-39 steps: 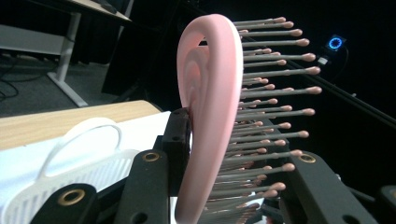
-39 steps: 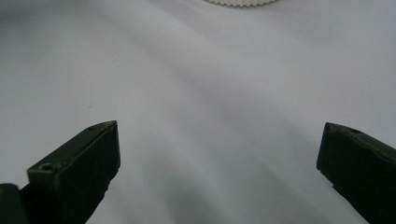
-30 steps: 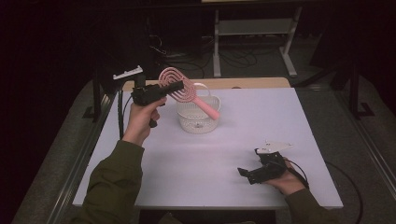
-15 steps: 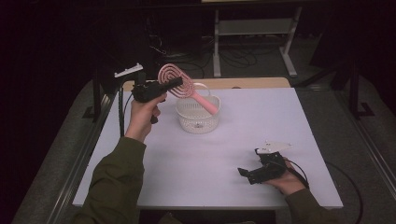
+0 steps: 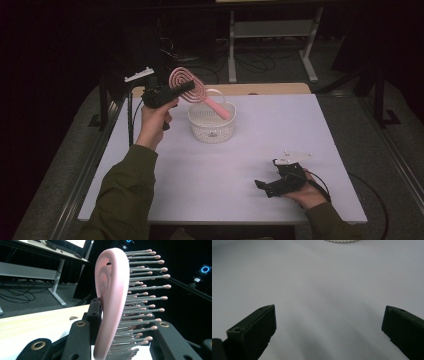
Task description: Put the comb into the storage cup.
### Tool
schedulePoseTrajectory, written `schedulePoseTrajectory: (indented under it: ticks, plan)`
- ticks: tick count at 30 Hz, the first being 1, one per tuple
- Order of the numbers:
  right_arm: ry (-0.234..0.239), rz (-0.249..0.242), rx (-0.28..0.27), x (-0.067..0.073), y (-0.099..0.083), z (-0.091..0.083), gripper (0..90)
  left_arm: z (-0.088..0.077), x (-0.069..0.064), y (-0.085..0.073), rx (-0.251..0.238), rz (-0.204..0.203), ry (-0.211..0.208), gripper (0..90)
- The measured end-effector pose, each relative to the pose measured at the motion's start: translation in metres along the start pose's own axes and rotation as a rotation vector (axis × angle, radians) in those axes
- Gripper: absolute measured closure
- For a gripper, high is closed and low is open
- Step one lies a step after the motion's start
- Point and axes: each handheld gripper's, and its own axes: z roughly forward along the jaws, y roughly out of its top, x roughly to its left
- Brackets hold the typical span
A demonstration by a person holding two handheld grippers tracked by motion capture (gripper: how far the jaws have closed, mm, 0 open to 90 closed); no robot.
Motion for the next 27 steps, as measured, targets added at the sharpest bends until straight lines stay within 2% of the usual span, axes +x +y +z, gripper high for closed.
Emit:
schedulePoseTrajectory:
  ticks: [7,16,27]
  plan:
    - [0.0,-0.001,-0.001,0.0,0.0,0.0,0.0,0.006,0.003,-0.006,0.003,-0.003,0.029,64.3]
    - [0.001,-0.002,-0.001,0.0,0.0,0.0,0.0,0.014,0.012,-0.019,0.024,-0.034,0.058,64.3]
    - [0.003,-0.002,-0.001,0.0,0.0,0.0,0.0,0.022,0.017,-0.031,0.048,-0.042,0.079,64.3]
